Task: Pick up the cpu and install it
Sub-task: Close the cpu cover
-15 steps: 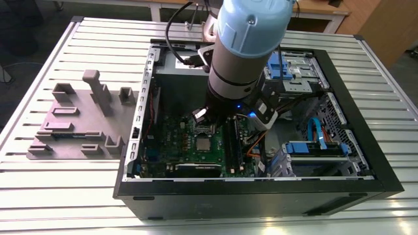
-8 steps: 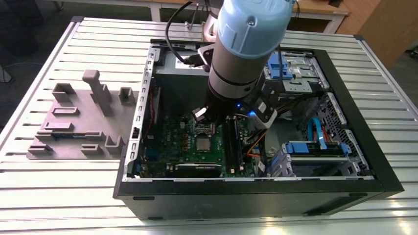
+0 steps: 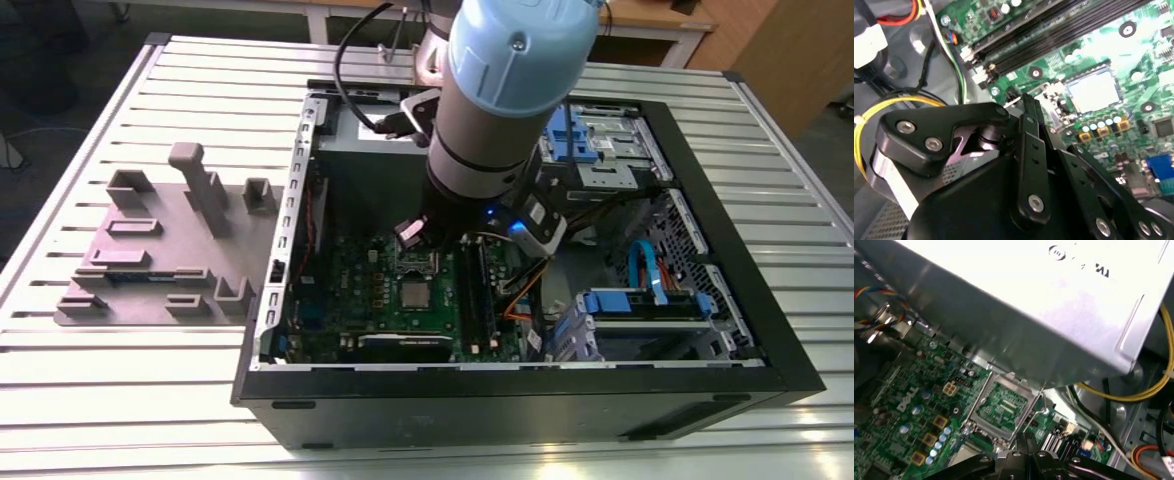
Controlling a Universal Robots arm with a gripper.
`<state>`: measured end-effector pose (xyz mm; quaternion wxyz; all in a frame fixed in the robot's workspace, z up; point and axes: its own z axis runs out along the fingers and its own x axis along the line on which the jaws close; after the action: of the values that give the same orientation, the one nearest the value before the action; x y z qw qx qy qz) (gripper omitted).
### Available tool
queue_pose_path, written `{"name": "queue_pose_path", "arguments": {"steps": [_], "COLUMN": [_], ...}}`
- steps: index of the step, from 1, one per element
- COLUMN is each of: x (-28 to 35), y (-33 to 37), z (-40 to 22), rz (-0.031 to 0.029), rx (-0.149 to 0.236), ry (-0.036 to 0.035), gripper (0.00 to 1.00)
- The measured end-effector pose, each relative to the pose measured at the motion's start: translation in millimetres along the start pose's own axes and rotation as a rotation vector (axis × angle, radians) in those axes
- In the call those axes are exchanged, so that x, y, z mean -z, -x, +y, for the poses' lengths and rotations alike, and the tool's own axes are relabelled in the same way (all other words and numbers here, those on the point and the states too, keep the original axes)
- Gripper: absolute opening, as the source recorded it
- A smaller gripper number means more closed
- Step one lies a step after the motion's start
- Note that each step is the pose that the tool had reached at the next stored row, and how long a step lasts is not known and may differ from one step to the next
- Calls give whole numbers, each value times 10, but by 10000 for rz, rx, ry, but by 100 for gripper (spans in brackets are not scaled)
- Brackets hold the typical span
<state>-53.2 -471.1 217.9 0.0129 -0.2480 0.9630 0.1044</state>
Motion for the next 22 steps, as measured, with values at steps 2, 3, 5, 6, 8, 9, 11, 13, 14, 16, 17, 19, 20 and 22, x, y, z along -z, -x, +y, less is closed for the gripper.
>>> {"name": "queue_pose_path", "arguments": {"steps": [2,3,5,6,8,9,11,13,14,16,17,19,20,22], "x": [-14,-22,-40,-49,-61,-67,-80,-95,-99,-108,-113,-121,-126,-134], "y": [31,45,78,92,118,130,149,157,161,168,173,181,186,195], "z": [26,29,24,20,17,17,18,22,23,25,27,32,35,40], "rz": [-1,-1,-1,-1,-1,-3,-7,-19,-25,-44,-55,-68,-75,-86], "rx": [1,0,-2,-1,-3,-3,-3,-4,-2,-1,0,0,0,1], "ry": [1,2,4,7,9,13,22,42,54,90,109,134,145,166], "gripper": [11,11,11,11,11,11,11,11,11,11,11,11,11,11]}}
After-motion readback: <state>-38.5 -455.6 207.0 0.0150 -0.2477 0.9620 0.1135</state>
